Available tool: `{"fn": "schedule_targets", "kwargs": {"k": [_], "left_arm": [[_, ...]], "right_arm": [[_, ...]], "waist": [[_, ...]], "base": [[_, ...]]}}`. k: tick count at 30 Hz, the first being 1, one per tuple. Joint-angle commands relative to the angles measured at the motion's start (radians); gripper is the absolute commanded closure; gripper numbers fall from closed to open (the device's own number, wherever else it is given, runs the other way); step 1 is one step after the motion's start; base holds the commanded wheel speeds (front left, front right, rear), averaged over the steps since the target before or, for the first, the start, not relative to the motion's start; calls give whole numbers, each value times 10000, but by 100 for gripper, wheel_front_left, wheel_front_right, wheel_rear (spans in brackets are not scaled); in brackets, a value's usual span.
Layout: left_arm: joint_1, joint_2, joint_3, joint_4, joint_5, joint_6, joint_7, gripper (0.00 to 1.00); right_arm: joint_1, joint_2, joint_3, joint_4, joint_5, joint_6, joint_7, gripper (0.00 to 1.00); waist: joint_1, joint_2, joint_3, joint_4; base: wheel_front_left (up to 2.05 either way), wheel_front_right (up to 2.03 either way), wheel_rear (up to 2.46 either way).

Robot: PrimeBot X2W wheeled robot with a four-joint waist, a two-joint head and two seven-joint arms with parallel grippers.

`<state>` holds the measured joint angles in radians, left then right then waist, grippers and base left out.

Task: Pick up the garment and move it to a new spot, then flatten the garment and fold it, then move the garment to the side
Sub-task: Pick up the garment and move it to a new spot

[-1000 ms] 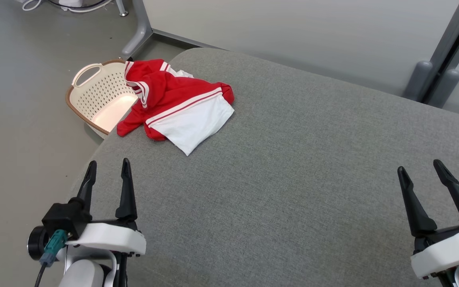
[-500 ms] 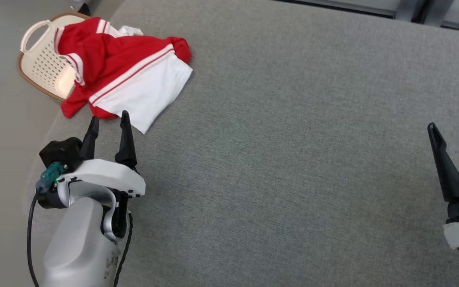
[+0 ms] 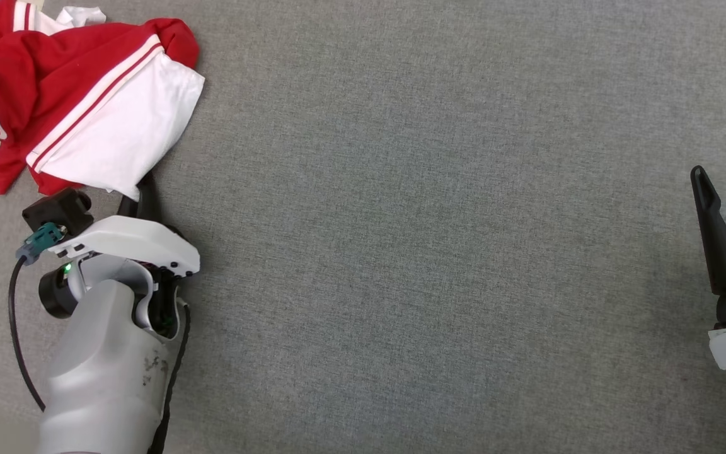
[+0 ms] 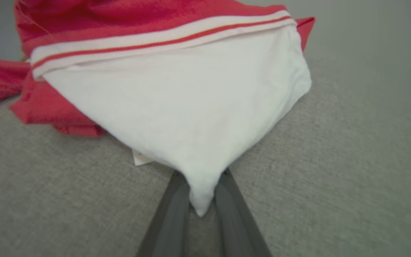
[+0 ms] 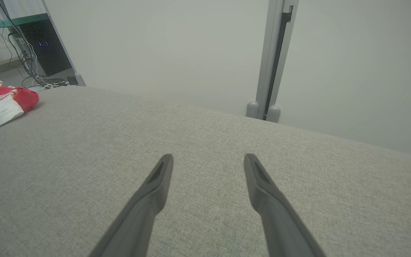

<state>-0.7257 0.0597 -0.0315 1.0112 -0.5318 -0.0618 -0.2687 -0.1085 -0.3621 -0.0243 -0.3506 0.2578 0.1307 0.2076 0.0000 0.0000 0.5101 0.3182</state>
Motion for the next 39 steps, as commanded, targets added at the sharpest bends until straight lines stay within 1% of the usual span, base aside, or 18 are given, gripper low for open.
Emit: {"fn": "schedule_targets", "kwargs": {"k": [1, 2, 6, 7, 8, 13, 14, 15, 19, 23, 27, 30, 32, 35, 39], "left_arm": [[175, -114, 128, -280, 257, 2, 63, 100], [175, -114, 128, -280, 257, 2, 63, 100], [626, -23, 707, -1665, 869, 87, 36, 100], [785, -37, 830, -2074, 1048, 86, 37, 100], [1133, -52, 1046, -2898, 1419, 99, 37, 100], [2161, -68, 1165, -5140, 2265, 74, 37, 100], [2161, -68, 1165, -5140, 2265, 74, 37, 100], [2621, -73, 980, -6002, 2470, 139, 37, 100], [3546, -70, 497, -7630, 2902, 267, 35, 100], [4338, -73, -81, -8946, 3202, 393, 37, 100], [4814, -74, -788, -9988, 3258, 514, 219, 100], [4953, -74, -1307, -10562, 3357, 539, 509, 100], [4886, -79, -1704, -10764, 3417, 431, 711, 100], [4597, -76, -2375, -10800, 3421, 229, 977, 100], [4019, -81, -3290, -10609, 3321, 93, 1158, 100]], "right_arm": [[-117, 30, -20, 63, 39, 0, -92, 0], [-117, 30, -20, 63, 39, 0, -92, 0], [-70, 135, -89, 262, 65, 0, -210, 0], [-43, 171, -109, 310, 66, 0, -257, 0], [28, 243, -132, 404, 102, 0, -300, 0], [216, 502, -143, 685, 93, 0, -485, 0], [216, 502, -143, 685, 93, 0, -485, 0], [252, 630, -122, 791, 111, 0, -562, 0], [381, 908, -66, 980, 124, 0, -690, 0], [458, 1106, -3, 1149, 72, 0, -819, 0], [361, 1241, 158, 1225, 80, 0, -989, 0], [228, 1267, 311, 1265, 99, 0, -1060, 0], [138, 1233, 478, 1305, 88, 0, -1127, 0], [-65, 1189, 630, 1368, 135, 0, -1240, 0], [-329, 1248, 853, 1548, 246, 0, -1431, 0]], "waist": [[0, 0, -80, 9], [0, 0, -80, 9], [0, 0, -344, 37], [0, 0, -424, 43], [0, 0, -612, 57], [0, 0, -1224, 14], [0, 0, -1224, 14], [0, 0, -1492, -61], [0, 0, -1973, -272], [0, 0, -2365, -593], [0, 0, -2508, -1087], [0, 0, -2493, -1595], [0, 0, -2457, -1993], [0, 0, -2319, -2660], [0, 0, -2019, -3697]], "base": [[0, 0, 0], [0, 0, 0], [0, 0, 0], [0, 0, 0], [0, 0, 0], [0, 0, 0], [0, 0, 0], [0, 0, 0], [0, 0, 0], [0, 0, 0], [0, 0, 0], [0, 0, 0], [0, 0, 0], [0, 0, 0], [0, 0, 0]]}}
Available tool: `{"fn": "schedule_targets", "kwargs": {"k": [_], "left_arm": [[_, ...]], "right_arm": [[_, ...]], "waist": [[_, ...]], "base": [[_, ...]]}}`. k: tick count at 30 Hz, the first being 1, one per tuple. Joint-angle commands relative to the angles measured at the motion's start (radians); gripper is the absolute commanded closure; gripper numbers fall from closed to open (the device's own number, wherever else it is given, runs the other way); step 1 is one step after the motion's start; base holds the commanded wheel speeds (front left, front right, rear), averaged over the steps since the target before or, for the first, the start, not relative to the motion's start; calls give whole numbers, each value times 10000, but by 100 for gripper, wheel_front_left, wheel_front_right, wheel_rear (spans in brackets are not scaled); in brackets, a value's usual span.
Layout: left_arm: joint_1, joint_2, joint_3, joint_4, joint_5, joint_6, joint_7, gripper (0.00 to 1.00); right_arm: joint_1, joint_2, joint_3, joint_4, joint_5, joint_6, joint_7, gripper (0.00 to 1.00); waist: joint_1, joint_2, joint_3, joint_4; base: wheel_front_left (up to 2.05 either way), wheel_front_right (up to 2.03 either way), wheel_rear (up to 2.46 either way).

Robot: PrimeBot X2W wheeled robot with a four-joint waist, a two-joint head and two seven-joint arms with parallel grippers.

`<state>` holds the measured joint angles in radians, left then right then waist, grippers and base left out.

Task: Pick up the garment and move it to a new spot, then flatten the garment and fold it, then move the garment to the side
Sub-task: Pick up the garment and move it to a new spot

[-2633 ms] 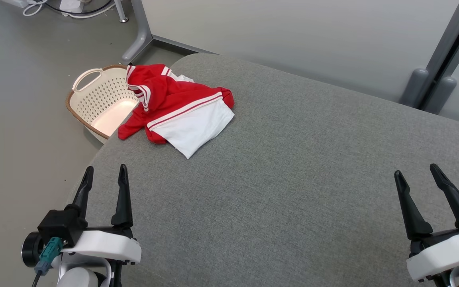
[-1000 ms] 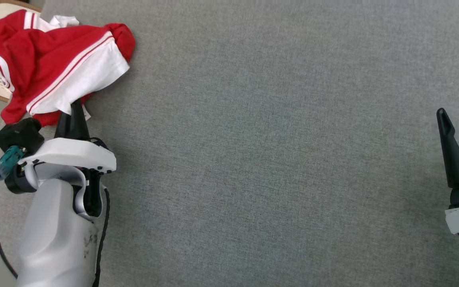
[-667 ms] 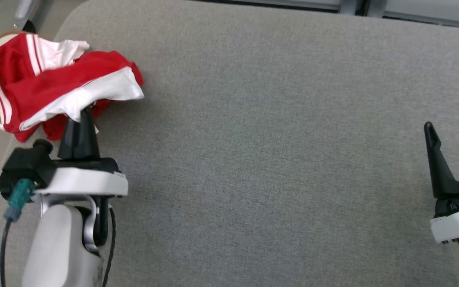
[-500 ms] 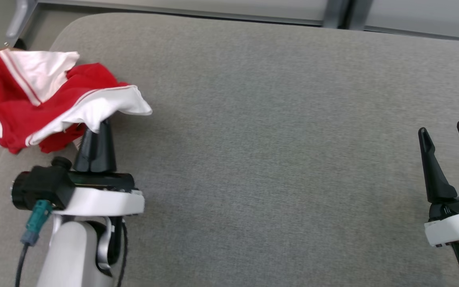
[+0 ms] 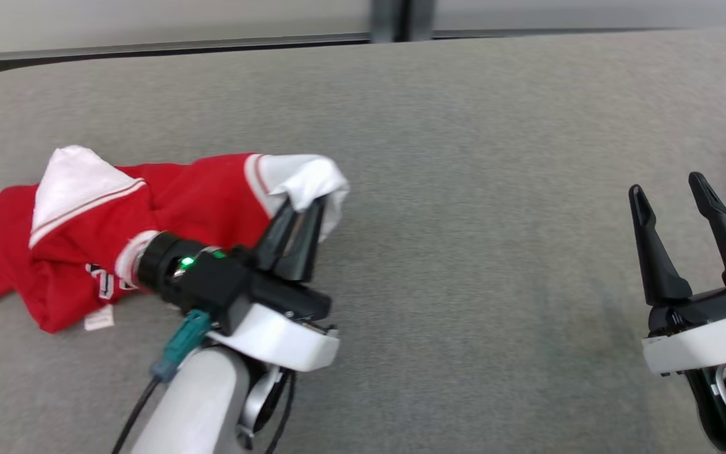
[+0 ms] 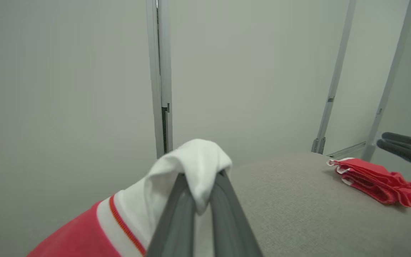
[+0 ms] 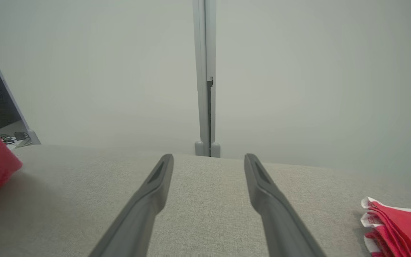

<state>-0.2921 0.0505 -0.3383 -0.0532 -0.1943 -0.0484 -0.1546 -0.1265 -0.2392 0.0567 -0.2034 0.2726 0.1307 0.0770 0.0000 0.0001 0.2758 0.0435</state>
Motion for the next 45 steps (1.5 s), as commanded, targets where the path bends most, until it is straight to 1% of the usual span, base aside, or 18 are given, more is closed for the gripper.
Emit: {"fn": "schedule_targets", "kwargs": {"k": [1, 7, 8, 13, 17, 21, 22, 23, 24, 30, 34, 38, 42, 45], "left_arm": [[-520, 11, -474, 117, -98, -74, 51, 100], [-1806, 18, -1922, 592, -404, -109, 107, 100], [-1806, 18, -1922, 592, -404, -109, 107, 100], [-2763, 29, -3228, 1028, -734, -100, 203, 100], [-3289, 42, -3920, 1869, -834, -53, 448, 100], [-3570, 18, -4250, 2785, -886, -88, 674, 100], [-3590, 24, -4282, 2970, -891, -86, 705, 65], [-3607, 21, -4328, 3118, -889, -95, 731, 5], [-3597, 15, -4389, 3240, -888, -119, 762, 0], [-3324, 154, -4660, 3379, -965, -294, 478, 0], [-3055, 327, -4497, 3014, -1016, -61, 133, 0], [-2656, 545, -3878, 2586, -1317, 455, -324, 0], [-2316, 869, -2914, 2273, -1610, 1115, -739, 0], [-2000, 1154, -2129, 2156, -1932, 1506, -925, 0]], "right_arm": [[-195, 51, 64, 149, 111, 0, -198, 0], [-421, 296, 212, 688, 325, 0, -681, 0], [-421, 296, 212, 688, 325, 0, -681, 0], [-479, 538, 250, 1168, 533, 0, -1058, 0], [-621, 702, 344, 1510, 699, 0, -1368, 0], [-688, 749, 381, 1805, 838, 0, -1610, 0], [-731, 758, 391, 1871, 873, 0, -1655, 0], [-764, 749, 383, 1923, 886, 0, -1702, 0], [-791, 729, 376, 1978, 874, 0, -1728, 0], [-804, 537, 322, 2083, 850, 0, -1744, 0], [-705, 404, 236, 1963, 757, 0, -1593, 0], [-590, 298, 99, 1758, 687, 0, -1390, 0], [-423, 193, -1, 1532, 630, 0, -1135, 0], [-289, 126, -107, 1336, 606, 0, -958, 0]], "waist": [[0, -1, 399, -1200], [0, -1, 888, -2823], [0, -1, 888, -2823], [0, -1, 1380, -3784], [0, -1, 1764, -4161], [0, -1, 1982, -4188], [0, -1, 1997, -4155], [0, -1, 2002, -4096], [0, -1, 1994, -4020], [0, -1, 1623, -3347], [0, -1, 1270, -2789], [0, -1, 924, -2212], [0, -1, 621, -1674], [0, -1, 422, -1286]], "base": [[0, 0, 0], [0, 0, 0], [0, 0, 0], [0, 0, 0], [0, 0, 0], [0, 0, 0], [0, 0, 0], [0, 0, 0], [0, 0, 0], [0, 0, 0], [0, 0, 0], [0, 0, 0], [0, 0, 0], [0, 0, 0]]}}
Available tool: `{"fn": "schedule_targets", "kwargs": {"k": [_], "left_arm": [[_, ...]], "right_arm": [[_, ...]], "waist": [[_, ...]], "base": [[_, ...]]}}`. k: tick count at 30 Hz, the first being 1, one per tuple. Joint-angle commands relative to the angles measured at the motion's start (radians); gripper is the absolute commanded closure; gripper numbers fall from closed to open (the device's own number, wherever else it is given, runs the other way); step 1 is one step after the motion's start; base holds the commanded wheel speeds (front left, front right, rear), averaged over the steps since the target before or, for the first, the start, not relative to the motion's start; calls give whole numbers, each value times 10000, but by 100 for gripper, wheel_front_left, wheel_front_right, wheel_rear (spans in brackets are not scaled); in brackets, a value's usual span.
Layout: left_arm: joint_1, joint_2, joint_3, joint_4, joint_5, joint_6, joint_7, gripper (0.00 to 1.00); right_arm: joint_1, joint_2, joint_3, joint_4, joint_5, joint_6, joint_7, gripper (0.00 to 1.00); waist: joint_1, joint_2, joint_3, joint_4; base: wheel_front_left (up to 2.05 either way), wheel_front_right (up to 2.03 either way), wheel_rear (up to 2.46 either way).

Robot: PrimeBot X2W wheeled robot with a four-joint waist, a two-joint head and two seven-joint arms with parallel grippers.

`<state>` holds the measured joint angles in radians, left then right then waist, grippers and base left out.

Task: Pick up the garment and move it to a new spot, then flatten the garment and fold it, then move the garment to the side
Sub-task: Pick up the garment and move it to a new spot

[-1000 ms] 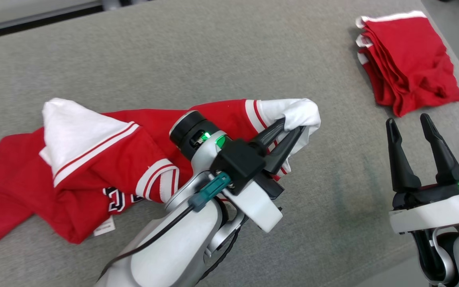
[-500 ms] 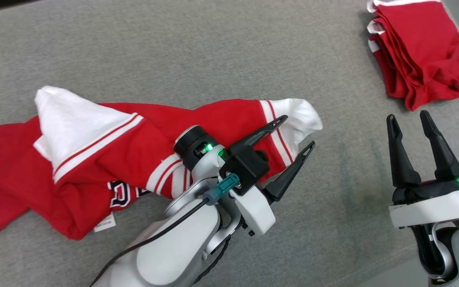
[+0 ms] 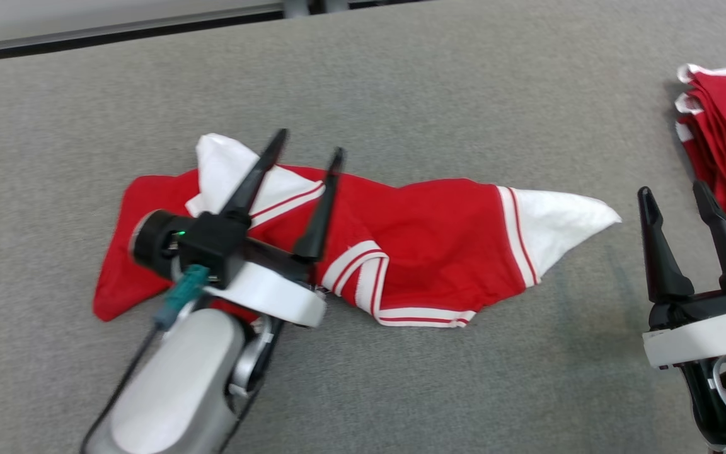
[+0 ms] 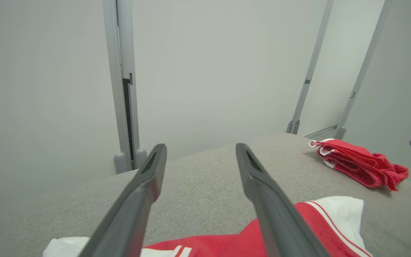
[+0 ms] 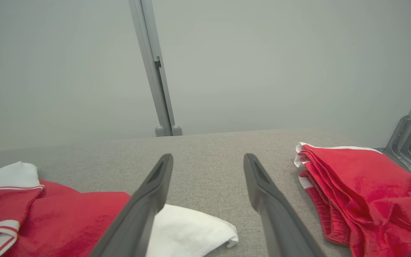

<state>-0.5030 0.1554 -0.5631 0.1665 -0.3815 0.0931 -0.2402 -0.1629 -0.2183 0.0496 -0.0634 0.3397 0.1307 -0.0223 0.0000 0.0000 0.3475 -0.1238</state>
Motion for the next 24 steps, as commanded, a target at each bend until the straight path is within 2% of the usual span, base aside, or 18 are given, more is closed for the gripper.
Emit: {"fn": "schedule_targets", "kwargs": {"k": [1, 6, 12, 17, 24], "left_arm": [[207, 184, 400, -70, -155, 215, -102, 0], [954, 645, 1742, -140, -523, 688, -231, 0], [1915, 1036, 2658, -156, -693, 848, -254, 0], [2835, 1351, 2895, -164, -654, 746, -259, 0], [3593, 1510, 2750, -315, -677, 620, -219, 0]], "right_arm": [[133, -96, -62, -119, -78, 0, 109, 0], [450, -122, -214, -413, -179, 0, 423, 0], [663, -148, -206, -594, -257, 0, 649, 0], [941, -153, 46, -612, -336, 0, 823, 0], [1406, -130, 190, -462, -369, 0, 960, 0]], "waist": [[0, 0, -358, 512], [0, 0, -713, 1059], [0, 0, -1032, 1396], [0, 0, -1429, 1544], [0, 0, -2088, 1547]], "base": [[0, 0, 0], [0, 0, 0], [0, 0, 0], [0, 0, 0], [0, 0, 0]]}}
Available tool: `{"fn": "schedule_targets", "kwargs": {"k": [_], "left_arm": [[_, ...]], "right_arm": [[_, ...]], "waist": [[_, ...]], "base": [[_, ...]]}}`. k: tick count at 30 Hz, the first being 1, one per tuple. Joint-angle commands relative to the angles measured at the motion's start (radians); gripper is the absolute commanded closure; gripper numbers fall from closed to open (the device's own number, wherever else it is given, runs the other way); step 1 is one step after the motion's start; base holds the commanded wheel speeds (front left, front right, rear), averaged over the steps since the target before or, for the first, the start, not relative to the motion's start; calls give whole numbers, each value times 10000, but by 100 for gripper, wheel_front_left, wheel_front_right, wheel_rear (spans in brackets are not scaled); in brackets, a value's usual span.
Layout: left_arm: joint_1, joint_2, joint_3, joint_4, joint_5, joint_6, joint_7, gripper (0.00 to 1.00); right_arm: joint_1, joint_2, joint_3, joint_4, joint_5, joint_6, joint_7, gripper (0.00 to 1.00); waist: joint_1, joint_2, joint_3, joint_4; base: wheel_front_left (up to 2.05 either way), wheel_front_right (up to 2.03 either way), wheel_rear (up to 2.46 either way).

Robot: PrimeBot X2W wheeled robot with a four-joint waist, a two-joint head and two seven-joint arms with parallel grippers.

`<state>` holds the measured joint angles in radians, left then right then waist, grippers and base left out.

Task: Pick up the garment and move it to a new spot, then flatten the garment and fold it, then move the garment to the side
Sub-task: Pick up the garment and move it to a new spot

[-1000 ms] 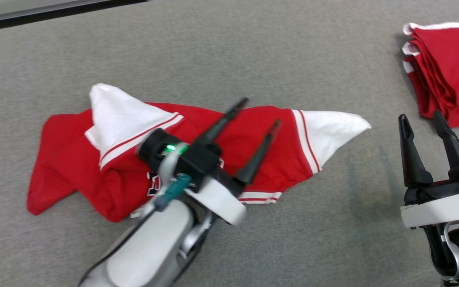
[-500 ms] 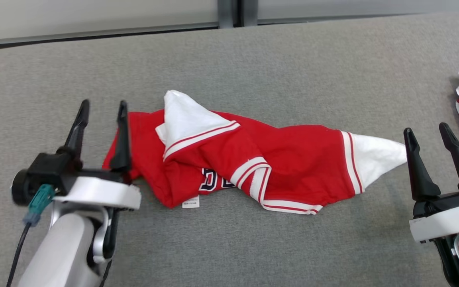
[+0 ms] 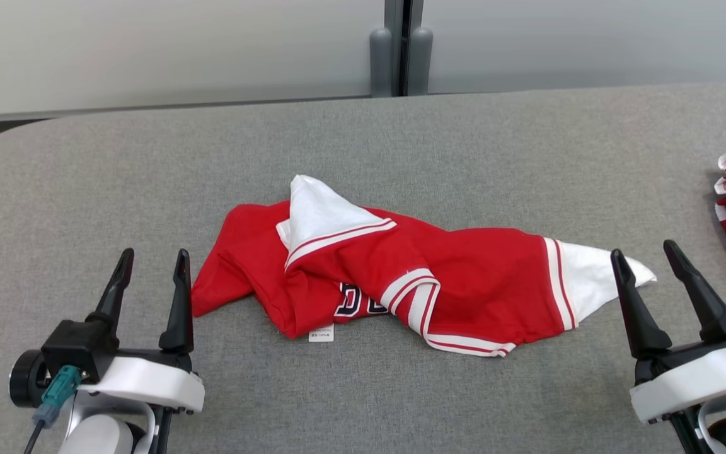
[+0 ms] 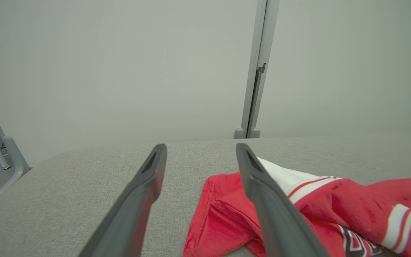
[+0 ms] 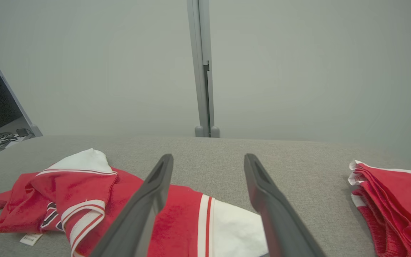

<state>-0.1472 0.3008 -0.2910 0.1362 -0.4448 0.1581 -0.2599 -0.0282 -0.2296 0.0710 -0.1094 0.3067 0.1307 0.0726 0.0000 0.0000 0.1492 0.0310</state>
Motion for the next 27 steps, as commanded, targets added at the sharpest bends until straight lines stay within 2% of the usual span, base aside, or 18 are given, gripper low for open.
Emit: {"fn": "schedule_targets", "kwargs": {"k": [1, 12, 27], "left_arm": [[109, 87, 3, -63, -55, -54, -4, 0], [784, 326, -125, -456, -164, 12, 371, 0], [954, 408, -182, -869, -218, 215, 543, 0]], "right_arm": [[123, -9, -17, 12, -61, 0, 39, 0], [682, 115, 77, -96, -176, 0, 261, 0], [728, 194, -22, -270, -219, 0, 308, 0]], "waist": [[0, 0, -193, 0], [0, 0, -856, -43], [0, 0, -819, -15]], "base": [[0, 0, 0], [0, 0, 0], [0, 0, 0]]}}
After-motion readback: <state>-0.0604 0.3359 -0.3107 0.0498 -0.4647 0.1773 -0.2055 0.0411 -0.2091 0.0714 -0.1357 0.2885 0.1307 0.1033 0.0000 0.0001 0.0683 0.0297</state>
